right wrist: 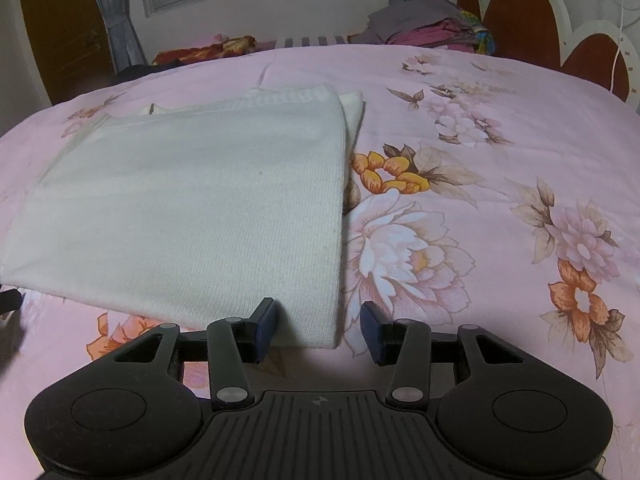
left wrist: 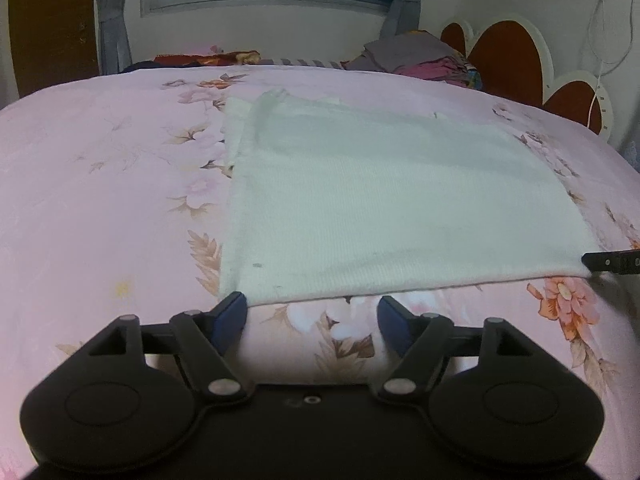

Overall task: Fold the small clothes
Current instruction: 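Move both open grippers back over the folded sweater, then grasp the sweater edge with both grippers and fold it over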

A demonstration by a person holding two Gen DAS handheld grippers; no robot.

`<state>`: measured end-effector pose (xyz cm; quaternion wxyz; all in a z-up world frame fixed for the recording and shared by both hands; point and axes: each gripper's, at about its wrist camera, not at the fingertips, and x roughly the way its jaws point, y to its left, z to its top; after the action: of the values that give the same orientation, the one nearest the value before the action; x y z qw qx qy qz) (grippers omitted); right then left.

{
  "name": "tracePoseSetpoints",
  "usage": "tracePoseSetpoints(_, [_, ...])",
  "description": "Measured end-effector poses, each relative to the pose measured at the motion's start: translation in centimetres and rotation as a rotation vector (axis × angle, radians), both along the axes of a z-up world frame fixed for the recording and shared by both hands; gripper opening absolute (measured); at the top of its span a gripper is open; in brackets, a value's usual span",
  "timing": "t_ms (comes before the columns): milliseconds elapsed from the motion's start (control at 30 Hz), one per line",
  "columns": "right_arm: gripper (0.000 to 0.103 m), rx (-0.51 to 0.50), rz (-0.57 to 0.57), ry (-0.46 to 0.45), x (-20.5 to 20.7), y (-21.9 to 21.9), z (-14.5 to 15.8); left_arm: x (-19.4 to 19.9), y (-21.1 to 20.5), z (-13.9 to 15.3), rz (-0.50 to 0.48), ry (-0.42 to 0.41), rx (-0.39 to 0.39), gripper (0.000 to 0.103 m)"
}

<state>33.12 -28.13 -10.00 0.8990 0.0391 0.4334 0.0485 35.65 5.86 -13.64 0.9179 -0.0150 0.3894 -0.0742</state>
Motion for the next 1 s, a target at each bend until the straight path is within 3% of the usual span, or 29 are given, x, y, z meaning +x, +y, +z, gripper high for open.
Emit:
tracePoseSetpoints(200, [0.046, 0.041, -0.035, 0.015, 0.3, -0.6, 0.6, 0.0, 0.7, 0.8, 0.038, 0.043, -0.049, 0.075])
tracePoseSetpoints(267, [0.046, 0.064, -0.090, -0.045, -0.3, -1.3, 1.9, -0.7, 1.3, 1.5, 0.082, 0.046, -0.114, 0.076])
tracePoseSetpoints(333, [0.046, 0.093, -0.105, -0.083, -0.7, -1.7, 3.1, -2.1, 2.5, 2.0, 0.148, -0.008, -0.236, 0.072])
tracePoseSetpoints(400, [0.045, 0.120, -0.091, -0.118, -0.7, -1.6, 4.1, -2.7, 4.0, 1.1, 0.228, -0.001, -0.444, 0.058])
tracePoseSetpoints(433, [0.038, 0.122, -0.070, -0.137, -0.6, -1.2, 4.5, -2.8, 4.6, 0.1, 0.269, 0.019, -0.575, 0.052])
tracePoseSetpoints(467, [0.024, 0.124, -0.050, -0.148, -0.2, -0.8, 4.9, -2.9, 5.0, -1.2, 0.312, 0.040, -0.707, 0.047])
tracePoseSetpoints(500, [0.002, 0.137, -0.030, -0.145, 0.2, -0.4, 5.1, -2.9, 5.1, -2.2, 0.349, 0.051, -0.786, 0.047])
tracePoseSetpoints(700, [0.002, 0.236, 0.092, -0.126, 4.1, 2.0, 5.5, -1.5, 4.5, -3.7, 0.506, -0.034, -0.882, 0.043])
tracePoseSetpoints(1000, [0.002, 0.299, 0.230, -0.071, 9.9, 7.6, 2.8, 3.1, 4.4, -4.1, 0.586, -0.078, -0.958, 0.039])
